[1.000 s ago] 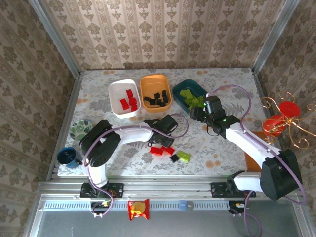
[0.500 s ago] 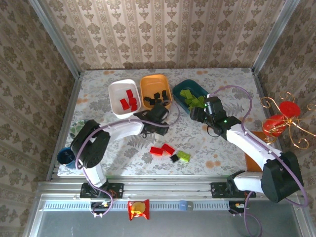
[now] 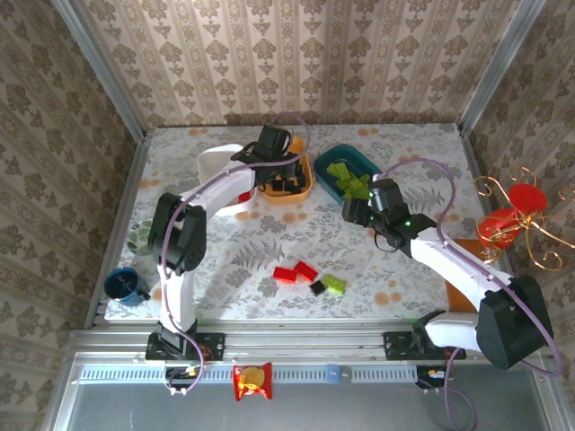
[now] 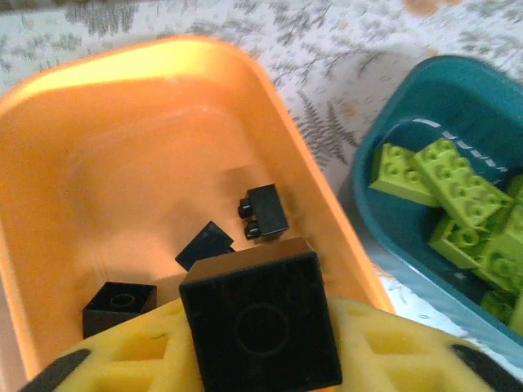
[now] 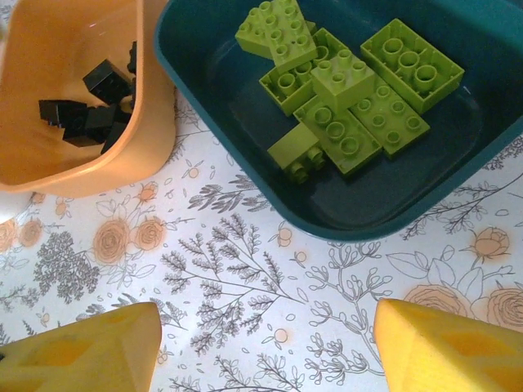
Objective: Sort the legos into containers by color
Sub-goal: Place the lego in the container, then pick up the lego from the bottom-center of the table.
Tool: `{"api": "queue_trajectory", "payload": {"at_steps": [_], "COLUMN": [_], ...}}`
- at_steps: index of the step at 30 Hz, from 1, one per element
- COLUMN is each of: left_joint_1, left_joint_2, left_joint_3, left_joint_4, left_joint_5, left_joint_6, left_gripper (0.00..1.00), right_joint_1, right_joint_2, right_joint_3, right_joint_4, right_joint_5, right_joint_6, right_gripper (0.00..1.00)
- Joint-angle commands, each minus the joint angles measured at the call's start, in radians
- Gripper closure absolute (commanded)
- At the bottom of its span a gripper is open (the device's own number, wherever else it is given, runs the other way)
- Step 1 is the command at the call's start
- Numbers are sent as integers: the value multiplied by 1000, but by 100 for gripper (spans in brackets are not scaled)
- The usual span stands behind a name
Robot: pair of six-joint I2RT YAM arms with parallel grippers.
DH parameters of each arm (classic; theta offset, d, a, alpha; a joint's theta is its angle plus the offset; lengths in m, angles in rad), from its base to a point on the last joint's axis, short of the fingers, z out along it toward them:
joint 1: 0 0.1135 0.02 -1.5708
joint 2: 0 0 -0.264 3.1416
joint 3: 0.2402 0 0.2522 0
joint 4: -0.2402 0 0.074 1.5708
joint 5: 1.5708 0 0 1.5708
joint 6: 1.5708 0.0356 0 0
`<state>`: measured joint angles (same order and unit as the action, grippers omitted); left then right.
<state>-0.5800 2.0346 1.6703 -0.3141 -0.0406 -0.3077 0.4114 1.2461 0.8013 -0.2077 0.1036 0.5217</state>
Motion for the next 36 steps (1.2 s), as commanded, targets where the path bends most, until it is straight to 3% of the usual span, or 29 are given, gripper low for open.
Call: {"api": "queue_trajectory", "payload": {"at_steps": [1,5,12,20,26,36], "left_joint_1": [19,15,-11,-44,-41,-41], "left_joint_2": [48,1,-235,-637,-892,-1079], "left_joint_3": [78,71,-110,-564,-813,-951], "left_joint_4": [-102,-83,21,183,187,108], "left_joint_5": [18,39,71,29,-16,-30], "left_joint_6": [-8,-10,-39,-115,-163,-212], "left_gripper": [49,26,14,0,0,0], "right_joint_1": [24,65,183,376,500,560], "right_joint_2": [-31,-32,0,166,293,409], "right_joint_3": [-21,-24,-16,27,79,155], "right_joint_4": [-13,-30,-48,-99,-146,-216], "right_joint_5": [-12,-33,-112,-138,-80,91], "right_joint_6": [7,-15,-96,-168,-208,-239], "right_gripper": [29,28,28,28,31,38]}}
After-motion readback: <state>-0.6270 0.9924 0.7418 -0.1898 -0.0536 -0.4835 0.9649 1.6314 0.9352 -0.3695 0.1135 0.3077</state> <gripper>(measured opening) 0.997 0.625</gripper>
